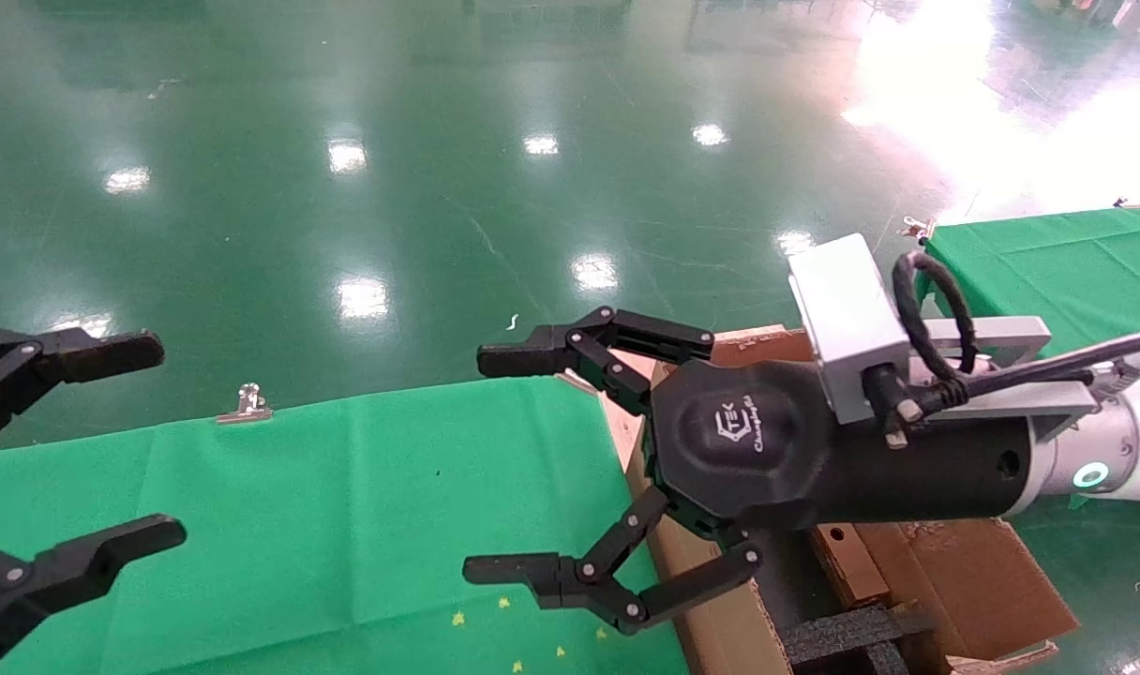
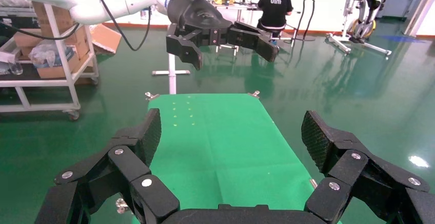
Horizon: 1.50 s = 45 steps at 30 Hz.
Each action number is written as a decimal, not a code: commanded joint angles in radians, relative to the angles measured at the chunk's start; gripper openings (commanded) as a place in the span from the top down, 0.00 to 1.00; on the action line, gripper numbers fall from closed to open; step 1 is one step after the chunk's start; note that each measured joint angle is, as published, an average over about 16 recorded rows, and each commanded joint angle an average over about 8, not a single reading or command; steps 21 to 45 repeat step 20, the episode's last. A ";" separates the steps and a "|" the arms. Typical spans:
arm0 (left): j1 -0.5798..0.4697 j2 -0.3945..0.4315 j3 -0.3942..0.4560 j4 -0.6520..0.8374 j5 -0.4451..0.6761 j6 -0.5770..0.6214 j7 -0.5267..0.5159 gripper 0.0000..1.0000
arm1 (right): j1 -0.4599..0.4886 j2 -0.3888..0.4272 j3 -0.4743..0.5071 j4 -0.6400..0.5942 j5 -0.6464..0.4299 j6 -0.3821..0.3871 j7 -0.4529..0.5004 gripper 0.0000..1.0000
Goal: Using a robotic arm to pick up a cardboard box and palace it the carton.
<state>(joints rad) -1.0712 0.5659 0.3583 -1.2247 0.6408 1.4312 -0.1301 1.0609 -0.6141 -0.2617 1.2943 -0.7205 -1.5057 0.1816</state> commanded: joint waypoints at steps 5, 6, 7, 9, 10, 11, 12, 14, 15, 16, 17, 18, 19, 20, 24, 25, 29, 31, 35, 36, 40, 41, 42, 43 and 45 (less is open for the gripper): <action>0.000 0.000 0.000 0.000 0.000 0.000 0.000 0.00 | 0.005 0.001 -0.008 -0.005 -0.003 0.004 0.002 0.00; 0.000 0.000 0.000 0.000 0.000 0.000 0.000 0.00 | 0.006 0.001 -0.009 -0.005 -0.004 0.005 0.003 0.00; 0.000 0.000 0.000 0.000 0.000 0.000 0.000 0.00 | 0.007 0.001 -0.010 -0.006 -0.004 0.005 0.003 0.00; 0.000 0.000 0.000 0.000 0.000 0.000 0.000 0.00 | 0.008 0.002 -0.011 -0.007 -0.006 0.006 0.004 0.00; 0.000 0.000 0.000 0.000 0.000 0.000 0.000 0.00 | 0.009 0.002 -0.012 -0.007 -0.006 0.006 0.004 0.00; 0.000 0.000 0.000 0.000 0.000 0.000 0.000 0.00 | 0.009 0.002 -0.013 -0.008 -0.006 0.007 0.005 0.00; 0.000 0.000 0.000 0.000 0.000 0.000 0.000 0.00 | 0.010 0.002 -0.014 -0.008 -0.007 0.007 0.005 0.00; 0.000 0.000 0.000 0.000 0.000 0.000 0.000 0.00 | 0.011 0.002 -0.015 -0.009 -0.008 0.008 0.005 0.00; 0.000 0.000 0.000 0.000 0.000 0.000 0.000 0.00 | 0.011 0.002 -0.015 -0.009 -0.008 0.008 0.005 0.00; 0.000 0.000 0.000 0.000 0.000 0.000 0.000 0.00 | 0.012 0.002 -0.016 -0.009 -0.008 0.009 0.006 0.00; 0.000 0.000 0.000 0.000 0.000 0.000 0.000 0.00 | 0.012 0.002 -0.016 -0.009 -0.009 0.009 0.006 0.00; 0.000 0.000 0.000 0.000 0.000 0.000 0.000 0.00 | 0.012 0.002 -0.016 -0.010 -0.009 0.009 0.006 0.00; 0.000 0.000 0.000 0.000 0.000 0.000 0.000 0.00 | 0.012 0.002 -0.017 -0.010 -0.009 0.010 0.006 0.00; 0.000 0.000 0.000 0.000 0.000 0.000 0.000 0.00 | 0.013 0.002 -0.017 -0.010 -0.009 0.010 0.006 0.00; 0.000 0.000 0.000 0.000 0.000 0.000 0.000 0.00 | 0.013 0.002 -0.017 -0.010 -0.009 0.010 0.006 0.00; 0.000 0.000 0.000 0.000 0.000 0.000 0.000 0.00 | 0.013 0.002 -0.017 -0.010 -0.009 0.010 0.006 0.00; 0.000 0.000 0.000 0.000 0.000 0.000 0.000 0.00 | 0.013 0.002 -0.017 -0.010 -0.009 0.010 0.006 0.00; 0.000 0.000 0.000 0.000 0.000 0.000 0.000 0.00 | 0.013 0.002 -0.017 -0.010 -0.009 0.010 0.006 0.00; 0.000 0.000 0.000 0.000 0.000 0.000 0.000 0.00 | 0.013 0.002 -0.017 -0.010 -0.009 0.010 0.006 0.00; 0.000 0.000 0.000 0.000 0.000 0.000 0.000 0.00 | 0.013 0.002 -0.017 -0.010 -0.009 0.010 0.006 0.00; 0.000 0.000 0.000 0.000 0.000 0.000 0.000 0.00 | 0.013 0.002 -0.017 -0.010 -0.009 0.010 0.006 0.00; 0.000 0.000 0.000 0.000 0.000 0.000 0.000 0.00 | 0.013 0.002 -0.017 -0.010 -0.009 0.010 0.006 0.00; 0.000 0.000 0.000 0.000 0.000 0.000 0.000 0.00 | 0.013 0.002 -0.017 -0.010 -0.009 0.010 0.006 0.00; 0.000 0.000 0.000 0.000 0.000 0.000 0.000 0.00 | 0.013 0.002 -0.017 -0.010 -0.009 0.010 0.006 0.00; 0.000 0.000 0.000 0.000 0.000 0.000 0.000 0.00 | 0.013 0.002 -0.017 -0.010 -0.009 0.010 0.006 0.00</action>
